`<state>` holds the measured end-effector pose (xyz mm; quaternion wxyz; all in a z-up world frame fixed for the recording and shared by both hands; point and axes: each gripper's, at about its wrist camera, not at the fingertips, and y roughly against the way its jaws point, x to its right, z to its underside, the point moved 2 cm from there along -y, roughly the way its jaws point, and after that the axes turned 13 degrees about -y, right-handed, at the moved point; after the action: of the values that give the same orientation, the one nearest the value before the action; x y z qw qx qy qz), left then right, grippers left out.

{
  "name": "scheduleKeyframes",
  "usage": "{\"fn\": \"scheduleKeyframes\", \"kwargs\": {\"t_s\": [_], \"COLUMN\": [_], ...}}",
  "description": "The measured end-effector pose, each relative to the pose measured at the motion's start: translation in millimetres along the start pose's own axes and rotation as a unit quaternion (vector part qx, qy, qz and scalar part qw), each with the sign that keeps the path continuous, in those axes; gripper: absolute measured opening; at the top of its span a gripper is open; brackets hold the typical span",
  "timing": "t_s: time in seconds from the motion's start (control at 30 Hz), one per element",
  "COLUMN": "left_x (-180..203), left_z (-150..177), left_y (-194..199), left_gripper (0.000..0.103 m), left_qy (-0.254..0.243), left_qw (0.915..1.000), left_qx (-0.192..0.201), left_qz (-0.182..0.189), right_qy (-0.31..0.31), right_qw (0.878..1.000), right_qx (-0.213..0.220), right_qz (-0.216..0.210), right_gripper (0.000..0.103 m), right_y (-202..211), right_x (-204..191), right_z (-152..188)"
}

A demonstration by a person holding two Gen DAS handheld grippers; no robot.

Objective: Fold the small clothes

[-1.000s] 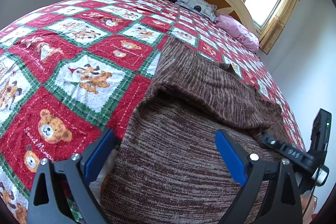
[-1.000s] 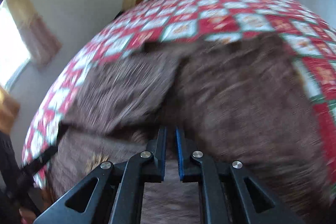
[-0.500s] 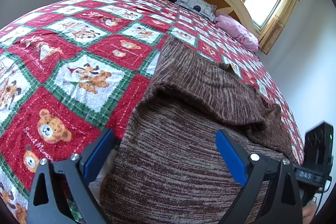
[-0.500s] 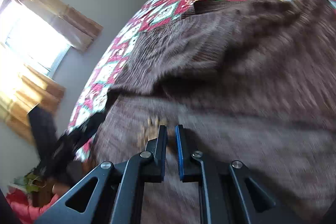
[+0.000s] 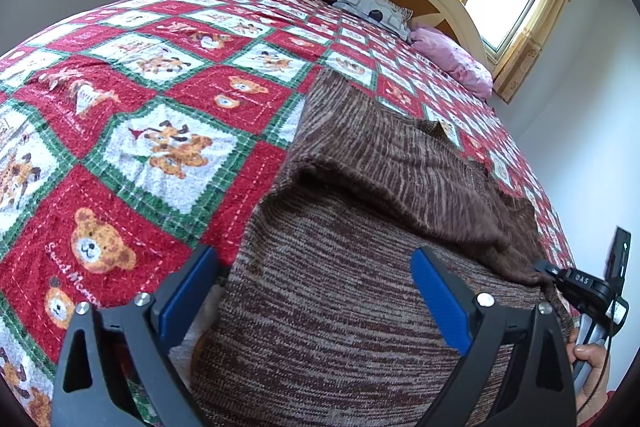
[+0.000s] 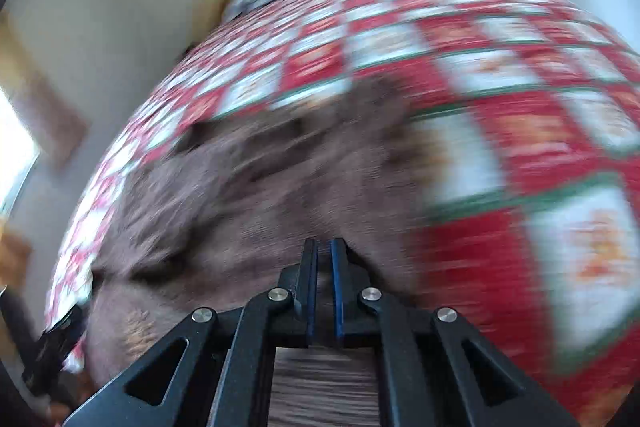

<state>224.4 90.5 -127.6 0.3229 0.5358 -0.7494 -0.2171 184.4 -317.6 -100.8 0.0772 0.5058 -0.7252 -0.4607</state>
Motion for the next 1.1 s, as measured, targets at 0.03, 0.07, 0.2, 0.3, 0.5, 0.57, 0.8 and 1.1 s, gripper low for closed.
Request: {"fn": "scheduleKeyframes", "kwargs": {"t_s": [0.03,0.07,0.2,0.3,0.5,0.57,0.8,1.1], "left_x": [-0.2,-0.1,0.4,1.0,2.3,2.2,3.3,2.6], "left_z": [0.1,0.1,0.2,0.0,0.1,0.0,0.3,0.4], "left_y": [0.0,-0.1,-0.4,-0.8,-1.5,-1.6,-2.2,-2.2], "left_gripper": [0.1,0.1,0.1,0.1,0.1,0.1,0.101,0.101], "left_qy": [0.0,-0.001,-0.001,-0.004,-0.005,-0.006,-0.007,-0.005], "left_qw": [1.0,1.0,1.0,1.0,1.0,1.0,0.9999,1.0], "left_qx": [0.0,-0.001,-0.001,-0.003,-0.004,-0.004,-0.005,-0.004], "left_qz": [0.0,-0.001,-0.001,-0.004,-0.007,-0.007,-0.007,-0.005], "right_qy": [-0.001,-0.007,-0.074,-0.06,-0.027,0.005,-0.07,0.093], "right_qw": [0.998,0.995,0.997,0.997,0.997,0.997,0.997,0.99], "right_qx": [0.029,0.039,0.022,0.014,-0.058,-0.07,-0.003,-0.002], "right_qz": [0.056,0.089,0.007,-0.041,-0.046,-0.021,0.031,-0.102], "right_gripper": [0.001,0.004,0.005,0.008,0.061,0.012,0.007,0.008], "right_y": [9.2,12.4,21.2,10.0,-71.6,-87.5,-89.0,8.9], "right_x": [11.7,22.7,41.9,10.6,-33.6,-36.0,8.0,-75.3], "right_z": [-5.3,-7.0,-29.7,-53.5,-87.5,-81.1,-85.7,-25.2]}}
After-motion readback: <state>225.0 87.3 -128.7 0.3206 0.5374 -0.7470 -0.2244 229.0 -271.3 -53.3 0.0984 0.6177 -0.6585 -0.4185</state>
